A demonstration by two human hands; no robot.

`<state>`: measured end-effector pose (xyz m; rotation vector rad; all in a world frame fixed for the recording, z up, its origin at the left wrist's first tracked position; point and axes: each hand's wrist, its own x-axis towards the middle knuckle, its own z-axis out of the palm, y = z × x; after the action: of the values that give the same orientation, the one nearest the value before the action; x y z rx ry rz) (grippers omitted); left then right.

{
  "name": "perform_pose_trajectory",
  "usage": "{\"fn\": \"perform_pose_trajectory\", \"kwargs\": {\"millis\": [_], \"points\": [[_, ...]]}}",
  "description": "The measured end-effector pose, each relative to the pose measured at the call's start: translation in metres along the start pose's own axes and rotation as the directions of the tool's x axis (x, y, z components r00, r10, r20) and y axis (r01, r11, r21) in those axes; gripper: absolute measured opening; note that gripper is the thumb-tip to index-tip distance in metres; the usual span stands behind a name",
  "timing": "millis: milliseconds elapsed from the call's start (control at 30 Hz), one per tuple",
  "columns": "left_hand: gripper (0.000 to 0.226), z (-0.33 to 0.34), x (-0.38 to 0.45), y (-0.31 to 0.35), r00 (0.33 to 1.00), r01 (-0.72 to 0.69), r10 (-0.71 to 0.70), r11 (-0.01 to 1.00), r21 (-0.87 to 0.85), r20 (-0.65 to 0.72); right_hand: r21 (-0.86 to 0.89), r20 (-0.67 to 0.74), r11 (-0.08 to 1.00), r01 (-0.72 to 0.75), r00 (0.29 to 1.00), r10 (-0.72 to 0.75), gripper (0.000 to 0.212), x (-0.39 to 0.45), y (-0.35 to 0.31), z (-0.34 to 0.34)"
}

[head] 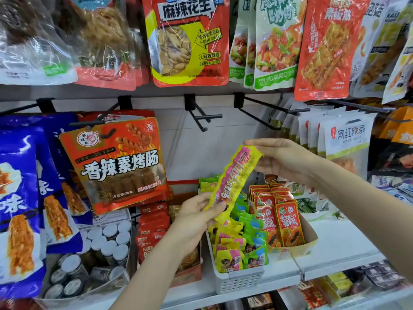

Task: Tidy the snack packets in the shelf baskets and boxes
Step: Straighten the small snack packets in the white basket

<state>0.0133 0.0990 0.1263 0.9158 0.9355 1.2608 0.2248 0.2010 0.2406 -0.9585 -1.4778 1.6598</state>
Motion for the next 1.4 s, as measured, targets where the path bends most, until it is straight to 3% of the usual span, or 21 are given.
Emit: {"fn": "perform_pose_trajectory", "kwargs": {"millis": [67,167,267,333,400,467,567,733,867,1067,1167,1267,1333,1400], "points": [[0.017,-0.002,0.003,-0.003,0.984,-0.100,0.122,0.981,0.163,-0.127,-0.012,0.011,0.998,-0.061,0.998,0.061,0.028,-0.001,-0.003,0.000],[0.018,-0.006,0.008,-0.007,0.949,-0.199,0.262,0.929,0.312,-0.175,-0.139,0.024,0.989,-0.050,0.998,0.054,0.027,-0.003,-0.004,0.007],[0.017,-0.007,0.013,-0.008,0.927,-0.248,0.340,0.874,0.417,-0.160,-0.385,-0.015,0.921,0.067,0.997,-0.079,0.023,-0.001,0.000,0.016],[0.018,-0.011,0.019,-0.008,0.923,-0.251,0.350,0.863,0.439,-0.160,-0.397,-0.083,0.908,0.137,0.979,-0.184,0.012,0.003,-0.002,0.018],[0.028,-0.020,0.026,-0.009,0.910,-0.211,0.362,0.823,0.527,-0.202,-0.390,-0.184,0.901,0.189,0.943,-0.277,0.014,0.007,-0.003,0.013],[0.038,-0.033,0.032,-0.011,0.882,-0.150,0.410,0.710,0.688,-0.231,-0.440,-0.279,0.875,0.202,0.896,-0.347,0.022,0.010,-0.001,0.005],[0.050,-0.041,0.041,-0.017,0.899,-0.144,0.428,0.479,0.866,-0.087,-0.575,-0.334,0.804,0.150,0.854,-0.398,0.019,0.016,0.007,-0.002],[0.072,-0.034,0.062,-0.023,0.957,-0.204,0.263,0.300,0.932,0.125,-0.594,-0.310,0.781,0.192,0.841,-0.443,0.018,0.022,0.018,0.007],[0.069,-0.038,0.065,-0.030,0.958,-0.202,0.255,0.273,0.941,0.131,-0.614,-0.293,0.763,0.201,0.840,-0.457,0.018,0.030,0.024,0.018],[0.051,-0.051,0.052,-0.042,0.955,-0.250,0.245,0.350,0.903,0.169,-0.690,-0.190,0.706,0.159,0.902,-0.388,0.020,0.042,0.036,0.024],[0.050,-0.052,0.053,-0.039,0.957,-0.250,0.231,0.348,0.903,0.175,-0.842,-0.109,0.532,0.088,0.938,-0.328,0.025,0.054,0.055,0.040],[0.050,-0.052,0.053,-0.038,0.958,-0.251,0.225,0.353,0.901,0.178,-0.939,0.035,0.333,0.090,0.985,-0.167,0.011,0.065,0.080,0.061],[0.052,-0.054,0.053,-0.038,0.959,-0.246,0.226,0.367,0.897,0.170,-0.968,0.039,0.247,0.053,0.997,-0.061,0.033,0.074,0.091,0.069],[0.052,-0.056,0.053,-0.037,0.959,-0.249,0.225,0.382,0.890,0.172,-0.978,0.002,0.208,0.012,0.999,-0.048,0.022,0.081,0.089,0.070]]}}
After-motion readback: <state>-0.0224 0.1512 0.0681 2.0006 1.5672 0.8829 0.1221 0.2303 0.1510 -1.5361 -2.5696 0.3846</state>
